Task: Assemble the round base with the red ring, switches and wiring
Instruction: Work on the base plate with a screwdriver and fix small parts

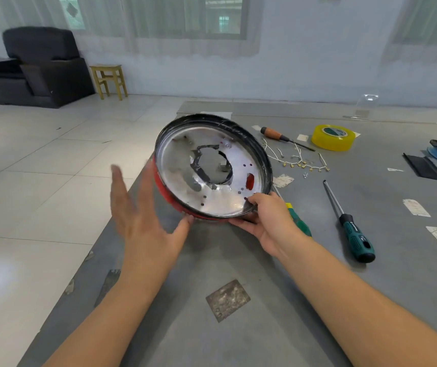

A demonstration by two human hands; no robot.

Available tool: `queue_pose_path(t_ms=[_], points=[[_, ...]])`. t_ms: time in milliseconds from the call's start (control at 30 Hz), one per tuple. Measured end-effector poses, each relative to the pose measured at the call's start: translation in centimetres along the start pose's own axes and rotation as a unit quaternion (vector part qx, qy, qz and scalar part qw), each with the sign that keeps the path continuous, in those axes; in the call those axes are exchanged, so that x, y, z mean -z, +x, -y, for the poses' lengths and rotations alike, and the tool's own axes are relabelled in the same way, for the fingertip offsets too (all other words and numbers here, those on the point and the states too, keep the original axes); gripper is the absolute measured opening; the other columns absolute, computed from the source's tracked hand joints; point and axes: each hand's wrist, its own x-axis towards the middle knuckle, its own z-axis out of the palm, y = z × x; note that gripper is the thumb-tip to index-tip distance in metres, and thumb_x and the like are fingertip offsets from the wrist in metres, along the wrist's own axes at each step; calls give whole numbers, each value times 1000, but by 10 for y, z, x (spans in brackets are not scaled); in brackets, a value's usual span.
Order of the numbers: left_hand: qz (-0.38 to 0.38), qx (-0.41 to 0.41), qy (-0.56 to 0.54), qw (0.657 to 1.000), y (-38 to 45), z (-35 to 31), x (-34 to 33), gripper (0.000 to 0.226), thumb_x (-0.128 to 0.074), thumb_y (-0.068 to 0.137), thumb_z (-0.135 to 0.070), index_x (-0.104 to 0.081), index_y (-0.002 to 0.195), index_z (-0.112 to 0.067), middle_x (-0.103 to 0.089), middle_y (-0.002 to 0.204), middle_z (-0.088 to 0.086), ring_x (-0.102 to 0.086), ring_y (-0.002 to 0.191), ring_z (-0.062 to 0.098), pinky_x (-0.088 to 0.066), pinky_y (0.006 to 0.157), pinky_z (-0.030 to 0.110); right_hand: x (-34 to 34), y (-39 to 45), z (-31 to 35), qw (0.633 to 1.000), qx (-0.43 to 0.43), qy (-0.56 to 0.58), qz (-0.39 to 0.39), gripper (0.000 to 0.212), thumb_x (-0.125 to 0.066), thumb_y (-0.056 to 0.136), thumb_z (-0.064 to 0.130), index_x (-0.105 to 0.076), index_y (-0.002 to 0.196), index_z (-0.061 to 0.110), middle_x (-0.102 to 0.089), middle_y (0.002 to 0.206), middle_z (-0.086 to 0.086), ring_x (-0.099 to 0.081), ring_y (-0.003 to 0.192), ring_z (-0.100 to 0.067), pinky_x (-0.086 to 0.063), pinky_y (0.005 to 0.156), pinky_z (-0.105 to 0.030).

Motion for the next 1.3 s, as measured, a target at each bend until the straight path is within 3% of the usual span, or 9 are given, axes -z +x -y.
queue_pose_path(t_ms=[67,167,267,400,533,733,1100,1200,1300], points=[[41,161,-200,965,-2,-7,-6,134,-95,66,-42,-2,159,-60,2,175,-16,-12,161,13,-25,128,52,-4,-1,-3,999,11,52,3,40,-46,98,-1,-55,131,20,-69,122,-11,-70,105,-33,-64,74,-52],[138,351,-435,818,0,-20,-21,143,-99,54,-37,-6,162,-53,-38,163,-4,-48,144,10,-41,117,40,-14,-6,-9,994,30,102,23,45,-46,98,-3,-51,138,19,-67,128,-12,-66,114,-35,-63,81,-53],[190,361,-512,756,7,-27,-43,97,-91,75,-23,-35,154,-34,-70,138,-3,-67,127,12,-45,108,35,-27,-15,-19,991,56,112,45,50,-46,97,-4,-48,140,23,-71,124,-10,-70,111,-32,-62,84,-49],[78,391,-549,735,23,-28,-61,56,-69,96,-10,-50,147,-22,-73,132,8,-71,120,24,-52,107,42,-38,-20,-36,988,69,112,79,50,-54,96,-4,-45,135,27,-70,126,-9,-70,114,-29,-62,87,-48],[6,409,-556,724,38,-13,-62,57,-48,92,6,-50,146,-13,-69,133,20,-70,119,37,-63,87,47,-32,-11,-31,996,38,25,78,27,-59,103,21,-50,128,22,-71,123,-7,-73,109,-28,-62,88,-48],[6,432,-562,705,47,4,-53,61,-44,89,2,-50,149,-7,-67,139,19,-65,127,38,-64,86,46,-19,5,-10,994,-8,-91,68,24,-58,99,8,-64,122,1,-76,109,-19,-74,99,-38,-65,76,-38],[25,406,-609,681,41,-3,-66,56,-59,101,-11,-42,154,-10,-65,142,17,-64,130,34,-49,113,54,-21,12,-17,996,9,29,89,24,-51,98,-6,-66,115,3,-78,109,-12,-74,104,-28,-62,71,-28],[46,431,-598,674,36,-9,-73,51,-61,102,-12,-47,152,-11,-70,136,16,-68,125,34,-56,105,47,-25,13,-24,994,35,26,98,26,-50,98,-4,-67,116,5,-78,109,-10,-74,105,-24,-62,78,-30],[43,454,-577,678,34,-10,-77,44,-61,103,-10,-54,147,-9,-75,127,13,-76,107,27,-64,80,35,-27,14,-31,993,66,5,94,30,-50,98,-3,-67,121,6,-78,111,-9,-75,103,-22,-62,88,-36]])
